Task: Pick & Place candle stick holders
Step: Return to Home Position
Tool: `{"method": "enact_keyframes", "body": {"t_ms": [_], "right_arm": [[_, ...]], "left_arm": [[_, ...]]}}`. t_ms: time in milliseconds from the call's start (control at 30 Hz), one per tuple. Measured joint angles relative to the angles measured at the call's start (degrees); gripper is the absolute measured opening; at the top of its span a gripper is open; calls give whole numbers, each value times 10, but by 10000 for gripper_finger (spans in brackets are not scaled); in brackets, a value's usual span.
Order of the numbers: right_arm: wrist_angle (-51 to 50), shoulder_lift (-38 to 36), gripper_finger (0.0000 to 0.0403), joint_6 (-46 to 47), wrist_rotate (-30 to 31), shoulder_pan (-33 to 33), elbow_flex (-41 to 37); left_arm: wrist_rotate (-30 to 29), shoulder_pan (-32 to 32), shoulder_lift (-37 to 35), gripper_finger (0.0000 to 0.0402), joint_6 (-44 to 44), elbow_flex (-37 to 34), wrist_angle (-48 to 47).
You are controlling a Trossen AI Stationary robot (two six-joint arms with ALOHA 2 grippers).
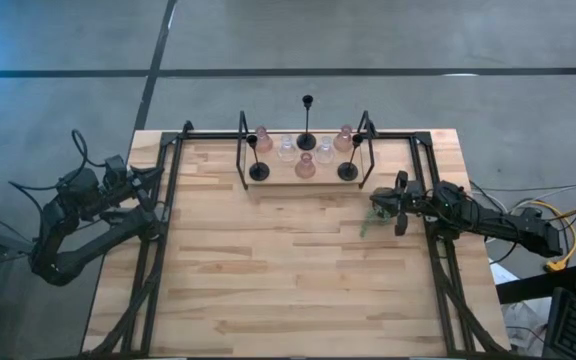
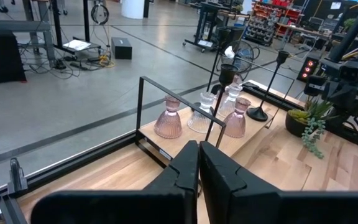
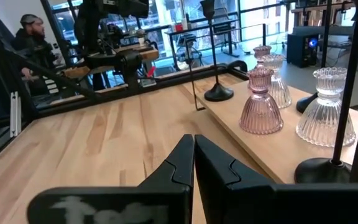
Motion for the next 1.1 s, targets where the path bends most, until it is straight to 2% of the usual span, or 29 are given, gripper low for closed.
{"method": "enact_keyframes", "body": {"t_ms": [433,533,633,733,833,1100], "right_arm": [[0,0,8,0,0,0,0],[0,0,8,0,0,0,0],[0,0,8,0,0,0,0],[0,0,8,0,0,0,0],[0,0,8,0,0,0,0],[0,0,8,0,0,0,0]], "left_arm": [[0,0,0,16,2,0,0],[-2,-10,0,17,15,0,48],[-3,-49,0,18,63,-3,169],[22,-107,0,18,137,-20,300],[40,-164,0,16,220,-50,322],[7,-273,-8,17,242,-164,356]]}}
